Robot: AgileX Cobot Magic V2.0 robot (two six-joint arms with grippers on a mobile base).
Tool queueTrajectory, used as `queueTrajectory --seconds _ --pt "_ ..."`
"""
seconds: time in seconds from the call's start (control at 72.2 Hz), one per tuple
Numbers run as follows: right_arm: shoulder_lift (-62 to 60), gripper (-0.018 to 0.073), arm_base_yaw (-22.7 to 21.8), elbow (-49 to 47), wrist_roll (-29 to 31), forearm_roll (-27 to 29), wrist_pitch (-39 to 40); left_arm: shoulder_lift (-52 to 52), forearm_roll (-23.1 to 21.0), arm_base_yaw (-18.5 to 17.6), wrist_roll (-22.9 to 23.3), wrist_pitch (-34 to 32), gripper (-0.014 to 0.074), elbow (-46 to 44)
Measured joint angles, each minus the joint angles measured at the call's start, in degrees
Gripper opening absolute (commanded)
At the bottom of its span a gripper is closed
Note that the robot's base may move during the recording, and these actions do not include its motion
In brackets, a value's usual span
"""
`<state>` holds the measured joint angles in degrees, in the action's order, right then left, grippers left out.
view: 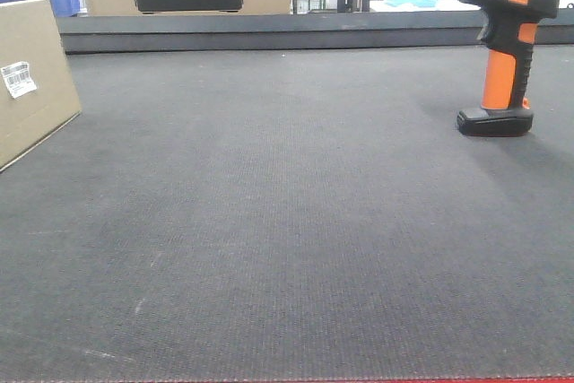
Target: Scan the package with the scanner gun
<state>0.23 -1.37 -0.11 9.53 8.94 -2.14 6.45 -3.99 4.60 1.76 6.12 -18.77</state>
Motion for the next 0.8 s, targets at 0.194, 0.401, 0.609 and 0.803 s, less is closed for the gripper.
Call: queueTrajectory --seconds 0.194,0.401,0.609,0.803 --pt "0.0 -0.0168 0.0 0.0 0.0 0.0 0.0 0.0 0.0 0.0 0.0 0.0 -0.0111 0.0" --pt "0.0 -0.0168 0.0 0.0 0.0 -0.11 0.0 0.0 0.0 0.0 0.0 0.0 -0.0111 0.0" --pt "0.0 -0.0168 0.0 0.0 0.0 -0.11 0.08 -0.96 0.0 0.0 0.0 -2.28 -0.0111 3.35" --pt "0.0 -0.0168 0.0 0.0 0.0 -0.11 0.08 -5.86 0.53 0.0 0.0 -4.21 -0.0111 11.99"
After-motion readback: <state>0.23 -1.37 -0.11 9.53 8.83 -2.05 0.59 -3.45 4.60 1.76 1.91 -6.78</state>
